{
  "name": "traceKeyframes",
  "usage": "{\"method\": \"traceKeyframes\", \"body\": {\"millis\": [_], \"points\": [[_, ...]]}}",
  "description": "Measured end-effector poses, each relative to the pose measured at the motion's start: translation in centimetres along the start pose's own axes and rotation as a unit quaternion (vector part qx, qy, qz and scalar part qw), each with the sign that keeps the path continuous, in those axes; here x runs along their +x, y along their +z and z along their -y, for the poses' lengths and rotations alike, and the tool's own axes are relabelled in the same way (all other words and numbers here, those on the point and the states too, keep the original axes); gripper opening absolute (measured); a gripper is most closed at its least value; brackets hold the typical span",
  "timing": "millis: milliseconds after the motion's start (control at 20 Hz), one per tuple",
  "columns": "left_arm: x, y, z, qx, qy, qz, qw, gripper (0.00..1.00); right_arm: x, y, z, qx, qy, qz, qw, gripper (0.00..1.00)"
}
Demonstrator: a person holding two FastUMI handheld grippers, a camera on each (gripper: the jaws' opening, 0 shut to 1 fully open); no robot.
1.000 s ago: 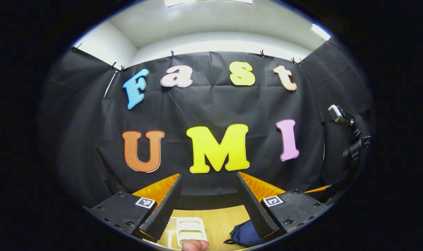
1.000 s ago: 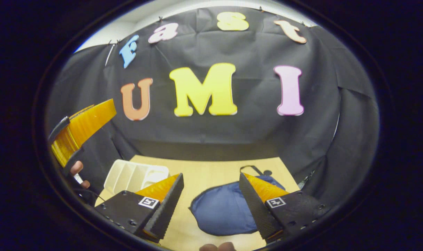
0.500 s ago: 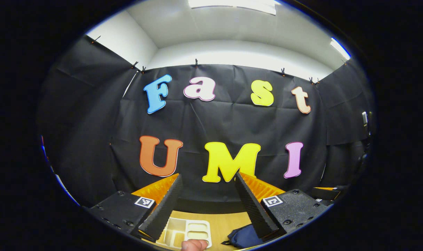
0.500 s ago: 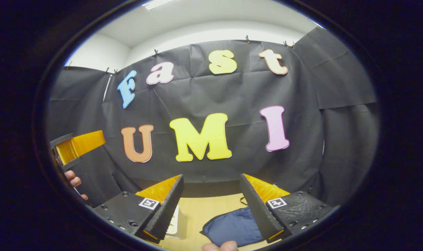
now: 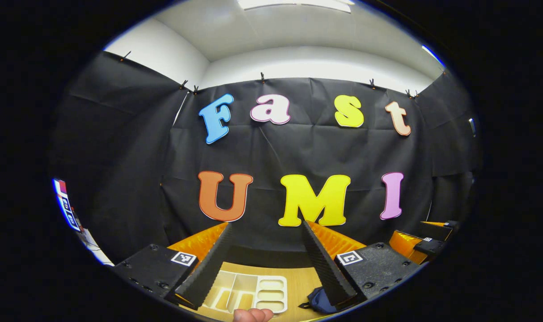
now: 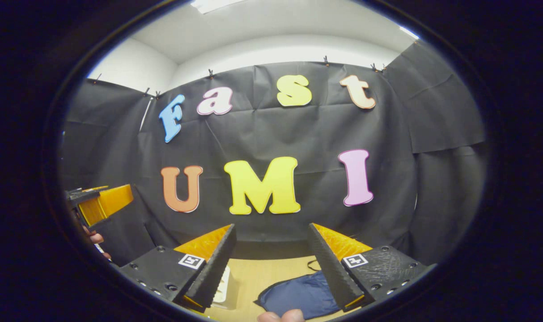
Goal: Open the schoolbag, grab two books from the bookshelf and put them into the schoolbag.
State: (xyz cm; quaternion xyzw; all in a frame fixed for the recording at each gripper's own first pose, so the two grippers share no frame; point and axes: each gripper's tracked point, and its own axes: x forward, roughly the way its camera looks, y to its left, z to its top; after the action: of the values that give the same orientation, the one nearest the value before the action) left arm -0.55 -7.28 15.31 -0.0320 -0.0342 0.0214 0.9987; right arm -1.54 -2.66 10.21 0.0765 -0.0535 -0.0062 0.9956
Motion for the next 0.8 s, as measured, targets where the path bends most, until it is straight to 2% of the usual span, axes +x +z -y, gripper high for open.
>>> {"method": "traceKeyframes", "body": {"millis": [50,200,250,300,350,500,550,700,750,800], "points": [[0.0,-0.1,0.2,0.001,-0.001,0.000,1.000,0.98,0.3,-0.4,-0.1,0.001,0.001,-0.003,1.000,0.96],[0.1,-0.5,0.9,-0.002,-0.005,-0.006,1.000,0.98,0.8,-0.8,0.1,0.004,0.002,-0.010,1.000,0.96],[0.1,-0.7,1.0,-0.002,-0.005,-0.008,1.000,0.98,0.9,-0.7,0.2,0.002,0.001,-0.008,1.000,0.94],[0.2,-0.8,1.2,-0.003,-0.007,-0.009,1.000,0.98,1.0,-0.6,0.4,-0.002,-0.002,-0.006,1.000,0.96],[0.2,-0.8,1.5,-0.006,-0.010,-0.010,1.000,0.98,0.9,-0.4,0.5,-0.004,-0.005,-0.002,1.000,0.94],[-0.1,-0.8,2.0,-0.013,-0.014,-0.010,1.000,0.98,0.4,0.0,0.9,-0.006,-0.014,0.003,1.000,0.94],[-0.3,-0.9,2.2,-0.019,-0.018,-0.011,1.000,0.98,0.2,0.1,1.1,-0.006,-0.017,0.004,1.000,0.96],[-0.5,-0.7,3.2,-0.027,-0.031,-0.011,0.999,0.98,-0.4,0.5,1.4,-0.006,-0.025,0.008,1.000,0.96],[-0.5,-0.6,3.1,-0.024,-0.033,-0.011,0.999,0.98,-0.5,0.7,1.5,-0.009,-0.027,0.011,1.000,0.94],[-0.5,-0.4,3.1,-0.021,-0.032,-0.012,0.999,0.98,-0.7,1.0,1.8,-0.008,-0.029,0.014,0.999,0.96]]}}
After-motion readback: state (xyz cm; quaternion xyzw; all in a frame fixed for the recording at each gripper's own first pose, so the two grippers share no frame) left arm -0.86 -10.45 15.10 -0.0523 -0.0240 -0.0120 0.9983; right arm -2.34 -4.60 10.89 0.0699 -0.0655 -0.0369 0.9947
